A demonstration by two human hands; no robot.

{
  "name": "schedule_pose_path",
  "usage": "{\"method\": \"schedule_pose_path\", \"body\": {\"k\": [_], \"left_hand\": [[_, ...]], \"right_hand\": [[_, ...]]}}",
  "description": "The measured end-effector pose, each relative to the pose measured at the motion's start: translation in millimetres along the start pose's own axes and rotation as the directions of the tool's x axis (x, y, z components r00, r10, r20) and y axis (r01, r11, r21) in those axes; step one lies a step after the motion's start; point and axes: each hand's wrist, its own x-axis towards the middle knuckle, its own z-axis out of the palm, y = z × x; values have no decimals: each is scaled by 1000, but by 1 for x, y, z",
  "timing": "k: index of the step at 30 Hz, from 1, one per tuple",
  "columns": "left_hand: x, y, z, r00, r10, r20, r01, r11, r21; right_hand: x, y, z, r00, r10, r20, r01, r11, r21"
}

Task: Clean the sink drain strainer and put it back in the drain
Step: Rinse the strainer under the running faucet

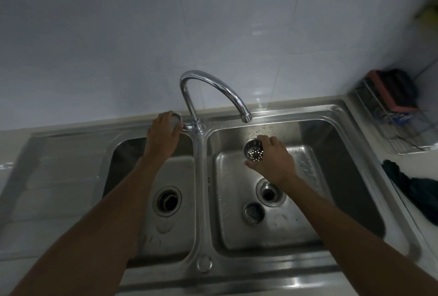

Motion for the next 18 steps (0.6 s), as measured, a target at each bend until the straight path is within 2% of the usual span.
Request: {"method": "schedule_pose_path", "body": {"k": [3, 5, 10, 18], "left_hand": [[5, -10, -9, 997, 72, -8, -72, 997, -28], [13, -11, -14, 997, 72, -7, -72, 997, -26], [34, -6, -13, 995, 22, -99, -16, 998, 67], [65, -8, -4, 987, -82, -136, 105, 979, 172]], "right_hand": [[-6, -5, 1, 999, 41, -10, -41, 999, -14], [-9, -7, 2, 998, 56, -17, -56, 998, -13], [-10, -10, 3, 997, 77, -20, -77, 996, -32], [-1, -15, 11, 996, 82, -34, -83, 995, -50]]}}
